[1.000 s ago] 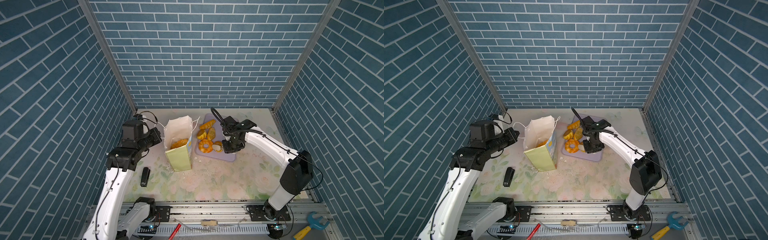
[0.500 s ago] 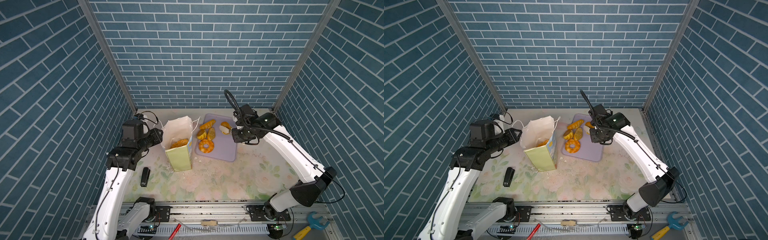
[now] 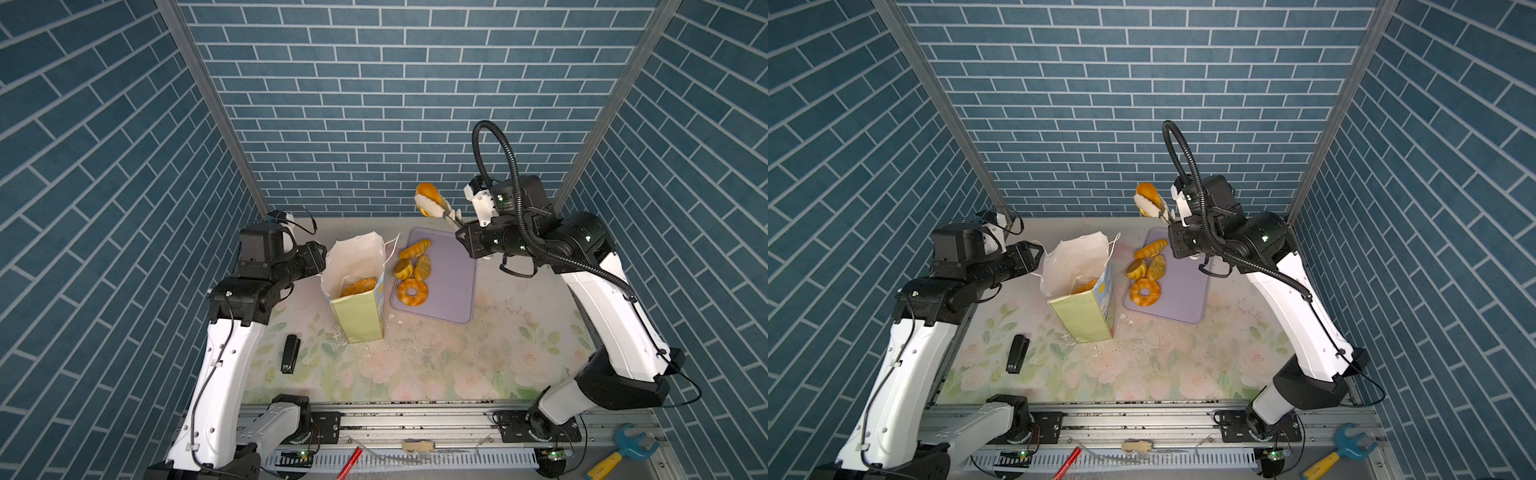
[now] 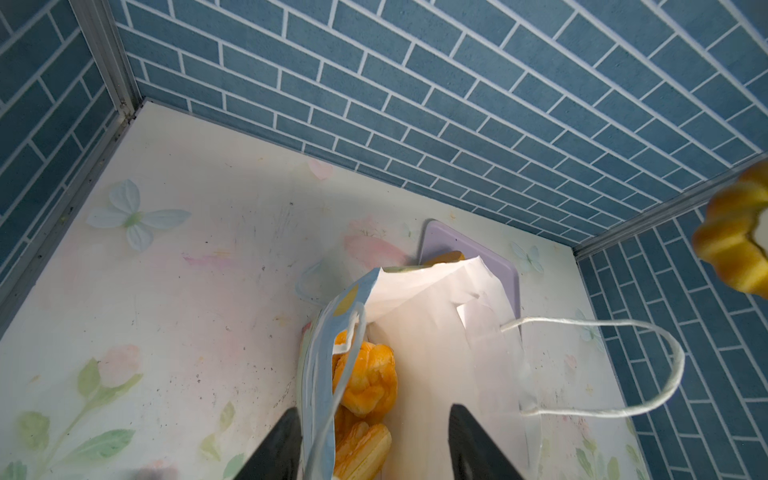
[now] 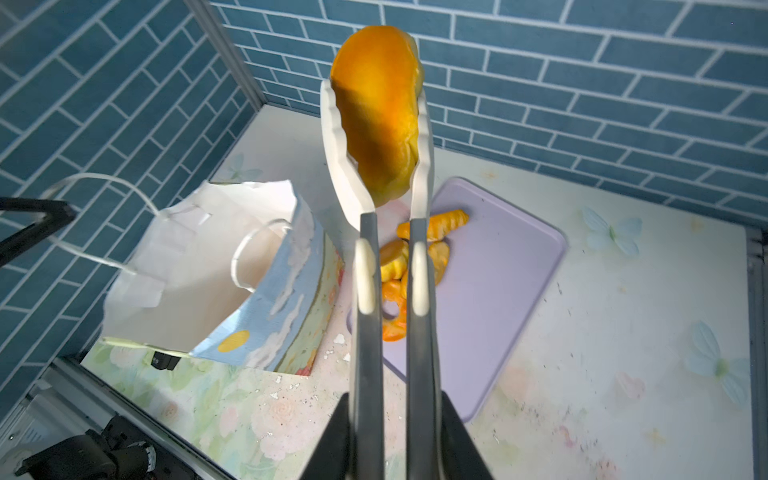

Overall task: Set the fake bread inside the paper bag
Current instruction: 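Lift the yellow bun and carry it over the bag, opening the tongs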

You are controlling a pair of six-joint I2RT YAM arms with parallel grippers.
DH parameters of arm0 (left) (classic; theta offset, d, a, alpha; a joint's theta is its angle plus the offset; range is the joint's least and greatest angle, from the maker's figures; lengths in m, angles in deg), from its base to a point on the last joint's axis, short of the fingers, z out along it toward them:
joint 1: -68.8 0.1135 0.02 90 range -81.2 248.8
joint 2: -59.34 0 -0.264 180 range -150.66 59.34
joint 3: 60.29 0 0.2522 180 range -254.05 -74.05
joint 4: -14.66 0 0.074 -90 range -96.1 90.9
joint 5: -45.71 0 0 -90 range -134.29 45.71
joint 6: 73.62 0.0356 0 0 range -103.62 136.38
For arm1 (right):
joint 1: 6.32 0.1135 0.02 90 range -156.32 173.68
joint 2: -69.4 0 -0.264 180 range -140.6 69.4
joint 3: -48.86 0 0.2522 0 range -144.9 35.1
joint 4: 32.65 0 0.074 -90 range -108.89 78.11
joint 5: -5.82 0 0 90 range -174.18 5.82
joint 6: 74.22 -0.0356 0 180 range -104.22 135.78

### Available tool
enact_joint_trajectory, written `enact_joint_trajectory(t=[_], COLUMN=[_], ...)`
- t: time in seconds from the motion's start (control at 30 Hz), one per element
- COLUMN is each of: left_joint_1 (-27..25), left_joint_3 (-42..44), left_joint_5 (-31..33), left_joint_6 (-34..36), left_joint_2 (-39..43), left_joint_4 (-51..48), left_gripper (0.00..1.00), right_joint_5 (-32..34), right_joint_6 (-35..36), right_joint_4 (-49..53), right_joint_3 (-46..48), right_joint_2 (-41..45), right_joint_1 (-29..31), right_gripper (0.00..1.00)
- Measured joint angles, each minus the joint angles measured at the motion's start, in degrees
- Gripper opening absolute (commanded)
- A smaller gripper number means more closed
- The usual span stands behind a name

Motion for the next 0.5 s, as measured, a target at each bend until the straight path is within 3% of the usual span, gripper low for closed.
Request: enact_joint_trajectory(t=[0.23,0.5], left_joint_1=[0.3,0.3], left_joint_3=[-1.0,-0.9], left_joint_5=[-0.9,-1.9], left_joint_6=[0.4,0.0], left_joint_2=[-3.3,-4.6], left_joint_4=[-0.1,0.1], left_gripper=[0.57,0.29], right_joint_5=[-1.4,-1.7], right_joint_6=[3.9,7.5], right_joint_4=[-3.3,-3.5], right_joint_3=[-3.3,-4.1], right_joint_2=[-4.6,-9.5], right_joint_1=[6.6,13.8], right_gripper=[0.28,0.29])
